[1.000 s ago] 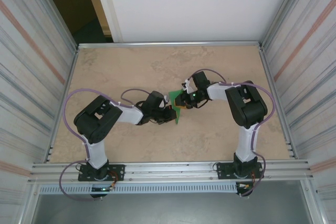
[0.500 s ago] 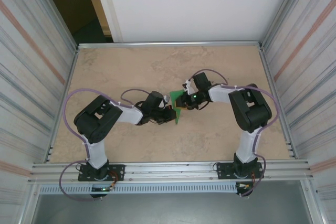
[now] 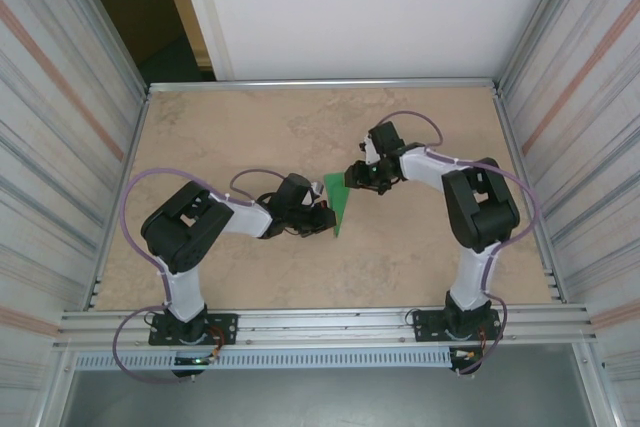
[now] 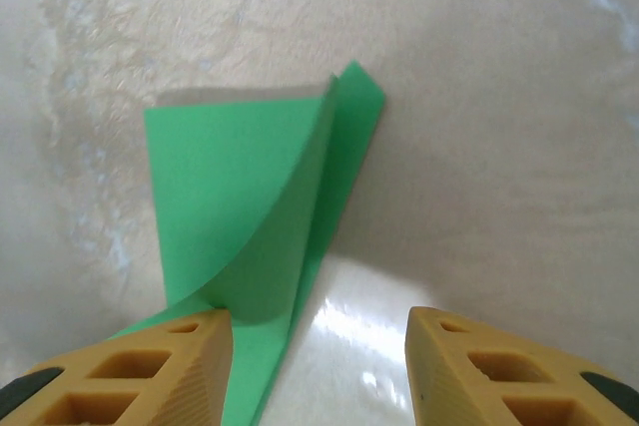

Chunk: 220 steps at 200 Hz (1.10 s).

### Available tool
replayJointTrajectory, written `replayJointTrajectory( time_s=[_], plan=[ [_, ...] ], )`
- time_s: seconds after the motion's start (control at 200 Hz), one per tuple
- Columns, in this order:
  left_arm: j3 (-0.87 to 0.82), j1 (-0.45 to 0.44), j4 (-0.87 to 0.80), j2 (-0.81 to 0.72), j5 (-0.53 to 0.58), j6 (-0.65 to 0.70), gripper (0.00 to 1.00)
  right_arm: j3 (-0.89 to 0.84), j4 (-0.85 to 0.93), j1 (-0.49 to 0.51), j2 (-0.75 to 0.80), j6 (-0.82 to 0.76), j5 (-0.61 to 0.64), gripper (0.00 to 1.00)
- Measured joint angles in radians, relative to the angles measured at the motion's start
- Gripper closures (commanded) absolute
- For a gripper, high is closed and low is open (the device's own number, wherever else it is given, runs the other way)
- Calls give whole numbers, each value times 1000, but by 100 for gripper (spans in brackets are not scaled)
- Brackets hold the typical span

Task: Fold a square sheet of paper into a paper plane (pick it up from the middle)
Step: Fold the wing for the fifth time at the center of the table.

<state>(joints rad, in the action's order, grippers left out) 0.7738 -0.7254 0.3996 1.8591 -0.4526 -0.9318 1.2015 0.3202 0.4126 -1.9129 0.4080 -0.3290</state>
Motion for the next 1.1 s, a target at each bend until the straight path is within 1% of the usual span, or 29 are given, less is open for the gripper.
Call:
replayJointTrajectory(
  time_s=[0.095,0.296,0.536,0.797,0.932,1.102],
  plan=[
    [0,0,0,0,0,4,98,52,36,18,-50,-10,36,48],
    [0,4,3,4,-13,11,95,127,117,58,-84,-27,111,40],
    [0,6,8,6,-22,11,91,202,204,113,-129,-27,239,36],
    [-4,6,22,1,-28,10,83,257,266,167,-166,-24,375,35],
    [-6,6,26,-4,-30,7,81,273,284,177,-176,-20,401,35],
    [-16,5,39,-16,-16,7,78,293,307,178,-190,-4,405,35]
  ],
)
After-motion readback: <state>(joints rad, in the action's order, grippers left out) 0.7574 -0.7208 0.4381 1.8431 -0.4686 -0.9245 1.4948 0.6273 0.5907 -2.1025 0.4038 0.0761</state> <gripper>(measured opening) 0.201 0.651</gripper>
